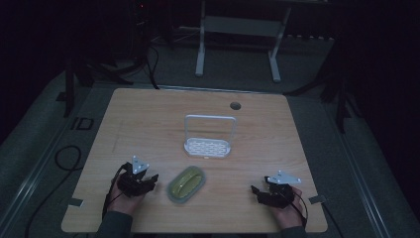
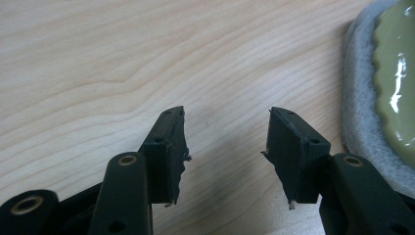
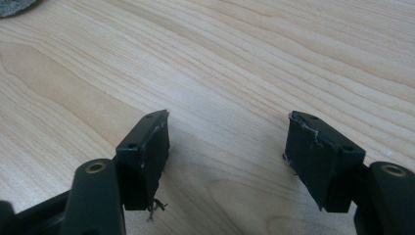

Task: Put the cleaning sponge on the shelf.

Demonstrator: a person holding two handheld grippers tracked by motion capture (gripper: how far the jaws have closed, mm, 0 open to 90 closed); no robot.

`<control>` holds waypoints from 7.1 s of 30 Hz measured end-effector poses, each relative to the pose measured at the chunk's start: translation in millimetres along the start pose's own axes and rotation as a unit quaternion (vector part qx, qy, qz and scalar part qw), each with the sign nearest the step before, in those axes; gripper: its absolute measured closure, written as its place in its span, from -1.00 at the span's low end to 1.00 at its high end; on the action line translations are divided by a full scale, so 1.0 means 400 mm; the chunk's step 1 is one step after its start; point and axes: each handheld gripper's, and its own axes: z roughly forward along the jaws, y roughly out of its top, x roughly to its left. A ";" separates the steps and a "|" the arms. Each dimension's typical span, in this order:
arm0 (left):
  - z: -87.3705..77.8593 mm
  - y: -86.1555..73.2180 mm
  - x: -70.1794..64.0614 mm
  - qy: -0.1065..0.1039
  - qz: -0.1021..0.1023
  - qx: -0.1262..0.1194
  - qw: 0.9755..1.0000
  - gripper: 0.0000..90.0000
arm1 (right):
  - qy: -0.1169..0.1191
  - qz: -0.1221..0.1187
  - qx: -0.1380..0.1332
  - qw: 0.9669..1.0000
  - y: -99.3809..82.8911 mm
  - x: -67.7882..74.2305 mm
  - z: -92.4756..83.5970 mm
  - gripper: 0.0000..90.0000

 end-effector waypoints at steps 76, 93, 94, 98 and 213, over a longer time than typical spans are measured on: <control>-0.062 0.233 -0.088 -0.107 0.057 0.099 0.988 0.17 | 0.000 -0.001 -0.001 1.000 0.000 0.000 0.000 -0.29; -0.039 0.268 -0.127 -0.133 0.078 0.124 0.980 0.21 | 0.000 -0.002 -0.001 1.000 0.000 0.000 0.001 -0.29; -0.037 0.270 -0.129 -0.134 0.076 0.127 0.980 0.21 | 0.000 -0.001 -0.001 1.000 0.000 0.000 0.001 -0.29; -0.034 0.278 -0.135 -0.134 0.081 0.135 0.978 0.20 | 0.000 -0.001 -0.001 1.000 0.000 0.000 0.001 -0.29; 0.074 0.331 -0.190 -0.159 0.146 0.314 0.925 0.60 | 0.001 -0.001 0.000 1.000 0.000 0.000 0.000 -0.30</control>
